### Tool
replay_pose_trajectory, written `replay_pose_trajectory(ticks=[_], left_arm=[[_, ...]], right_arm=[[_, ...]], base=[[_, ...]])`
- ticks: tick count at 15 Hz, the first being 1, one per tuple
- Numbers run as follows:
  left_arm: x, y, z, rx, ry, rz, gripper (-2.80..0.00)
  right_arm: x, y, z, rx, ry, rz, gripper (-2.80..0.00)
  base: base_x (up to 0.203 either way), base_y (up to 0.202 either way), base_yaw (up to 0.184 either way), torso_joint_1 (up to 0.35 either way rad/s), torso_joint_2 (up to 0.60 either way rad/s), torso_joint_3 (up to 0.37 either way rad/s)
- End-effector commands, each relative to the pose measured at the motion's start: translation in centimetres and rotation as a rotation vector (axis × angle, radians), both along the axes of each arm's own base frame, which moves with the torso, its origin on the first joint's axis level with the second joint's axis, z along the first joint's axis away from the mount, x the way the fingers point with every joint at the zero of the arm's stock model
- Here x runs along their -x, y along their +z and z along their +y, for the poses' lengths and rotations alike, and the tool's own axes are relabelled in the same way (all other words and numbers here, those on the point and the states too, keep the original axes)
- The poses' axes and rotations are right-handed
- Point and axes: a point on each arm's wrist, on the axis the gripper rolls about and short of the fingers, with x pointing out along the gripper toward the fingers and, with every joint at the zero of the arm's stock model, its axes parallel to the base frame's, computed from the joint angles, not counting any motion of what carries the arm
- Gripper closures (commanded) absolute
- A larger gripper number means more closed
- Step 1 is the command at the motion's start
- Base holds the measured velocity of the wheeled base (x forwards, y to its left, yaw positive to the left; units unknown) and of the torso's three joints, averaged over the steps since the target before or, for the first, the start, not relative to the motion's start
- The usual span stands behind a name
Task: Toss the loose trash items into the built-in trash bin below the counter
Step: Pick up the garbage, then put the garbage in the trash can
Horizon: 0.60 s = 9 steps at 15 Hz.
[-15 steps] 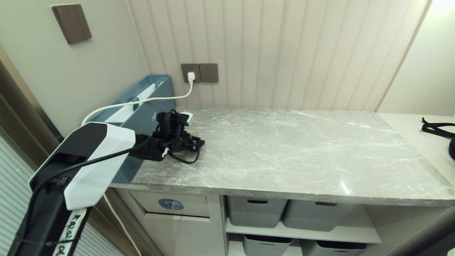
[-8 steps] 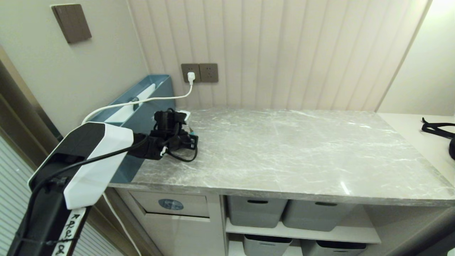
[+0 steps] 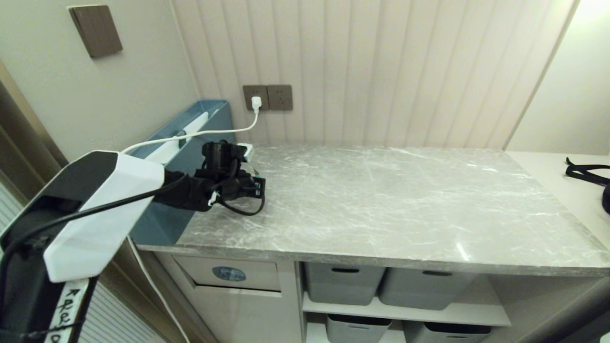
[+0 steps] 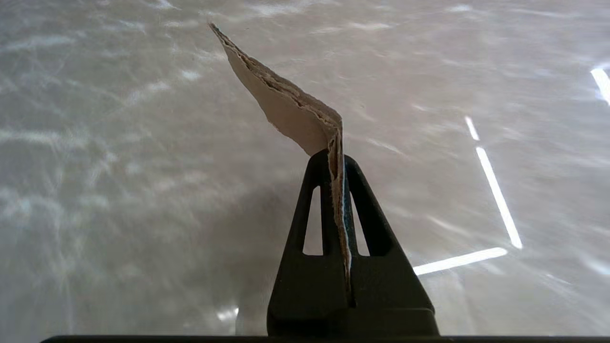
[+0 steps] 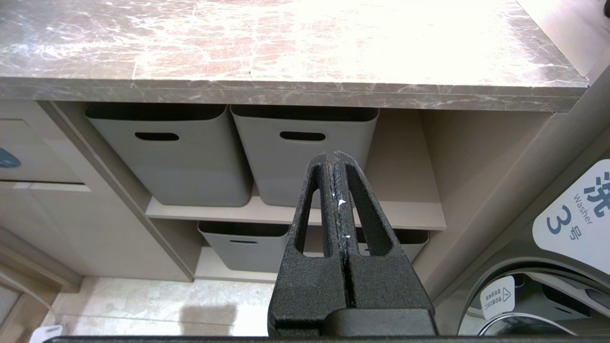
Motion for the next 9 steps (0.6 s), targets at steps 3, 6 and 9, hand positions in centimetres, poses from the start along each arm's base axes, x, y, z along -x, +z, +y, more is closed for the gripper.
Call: replay_pose_trajectory(ticks=[3,6,9], left_arm=[[7.4,7.3,-0.6,0.176,-0.075,0.001,0.0],[15.1,12.6,-0.8,0.375,-0.145,0.022,0.0],[20.9,16.3,1.4,0.45,-0.16,-0.05,0.0]], right_arm=[[0.0,0.0,0.0,0.0,0.0,0.002,0.0],[0.0,0.0,0.0,0.0,0.0,0.002,0.0],[0.0,0.0,0.0,0.0,0.0,0.003,0.0]], base=[[0.0,0.0,0.0,0.0,0.0,0.0],[0.0,0.0,0.0,0.0,0.0,0.0],[0.0,0.0,0.0,0.0,0.0,0.0]])
